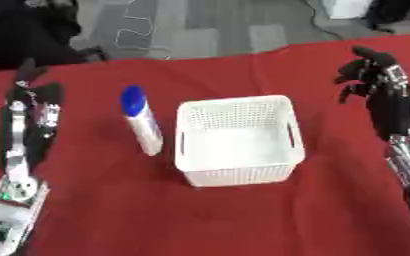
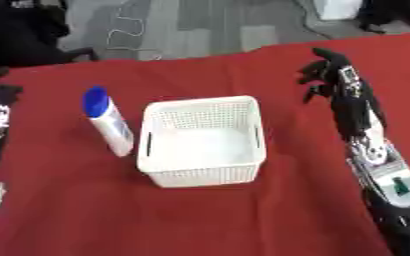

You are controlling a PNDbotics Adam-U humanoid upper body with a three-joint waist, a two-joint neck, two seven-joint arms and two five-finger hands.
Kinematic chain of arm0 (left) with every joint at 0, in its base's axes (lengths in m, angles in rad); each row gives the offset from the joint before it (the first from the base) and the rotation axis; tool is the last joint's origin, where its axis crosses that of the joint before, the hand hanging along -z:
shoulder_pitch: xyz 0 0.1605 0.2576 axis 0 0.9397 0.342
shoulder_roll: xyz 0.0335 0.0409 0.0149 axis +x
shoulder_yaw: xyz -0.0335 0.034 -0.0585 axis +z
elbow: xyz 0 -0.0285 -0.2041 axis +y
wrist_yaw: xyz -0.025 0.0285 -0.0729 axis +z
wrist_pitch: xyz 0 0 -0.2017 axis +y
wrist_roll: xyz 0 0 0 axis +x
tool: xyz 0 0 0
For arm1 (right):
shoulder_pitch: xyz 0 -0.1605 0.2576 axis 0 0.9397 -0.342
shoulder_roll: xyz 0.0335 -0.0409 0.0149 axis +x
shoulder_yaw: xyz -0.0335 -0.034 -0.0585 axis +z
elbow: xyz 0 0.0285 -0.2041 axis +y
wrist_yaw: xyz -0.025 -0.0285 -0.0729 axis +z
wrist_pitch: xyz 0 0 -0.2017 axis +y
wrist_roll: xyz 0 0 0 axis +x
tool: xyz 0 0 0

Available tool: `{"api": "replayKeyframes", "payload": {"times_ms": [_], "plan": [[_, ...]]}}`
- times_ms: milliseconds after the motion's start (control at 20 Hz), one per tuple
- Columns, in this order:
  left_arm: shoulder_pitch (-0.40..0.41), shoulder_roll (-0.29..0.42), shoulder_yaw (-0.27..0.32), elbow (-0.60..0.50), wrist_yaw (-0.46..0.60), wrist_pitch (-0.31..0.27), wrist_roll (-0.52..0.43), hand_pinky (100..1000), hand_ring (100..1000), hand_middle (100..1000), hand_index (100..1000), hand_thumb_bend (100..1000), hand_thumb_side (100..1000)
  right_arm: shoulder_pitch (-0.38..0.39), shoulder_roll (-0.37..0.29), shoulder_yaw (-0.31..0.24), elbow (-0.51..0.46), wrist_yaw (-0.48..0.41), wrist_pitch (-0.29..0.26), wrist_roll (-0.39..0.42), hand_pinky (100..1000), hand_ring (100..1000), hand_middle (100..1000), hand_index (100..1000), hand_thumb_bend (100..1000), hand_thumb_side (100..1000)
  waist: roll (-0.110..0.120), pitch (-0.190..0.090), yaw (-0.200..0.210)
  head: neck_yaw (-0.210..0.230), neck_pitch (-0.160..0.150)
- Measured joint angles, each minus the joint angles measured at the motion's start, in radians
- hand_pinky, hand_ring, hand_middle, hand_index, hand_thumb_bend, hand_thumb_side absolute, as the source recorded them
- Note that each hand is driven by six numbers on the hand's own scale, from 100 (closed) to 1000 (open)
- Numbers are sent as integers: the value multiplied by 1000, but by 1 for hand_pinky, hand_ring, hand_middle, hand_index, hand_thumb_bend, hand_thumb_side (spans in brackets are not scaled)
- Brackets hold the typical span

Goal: Pick up objects on the table and place them in the box.

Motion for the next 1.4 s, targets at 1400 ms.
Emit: {"api": "replayKeyframes", "payload": {"times_ms": [1400], "plan": [[-134, -37, -33, 66, -135, 57, -45, 740, 744, 829, 996, 386, 1000, 0, 0, 0, -4, -1, 3, 4, 371, 595, 606, 880, 152, 1000, 4, 0, -16, 1, 0]]}}
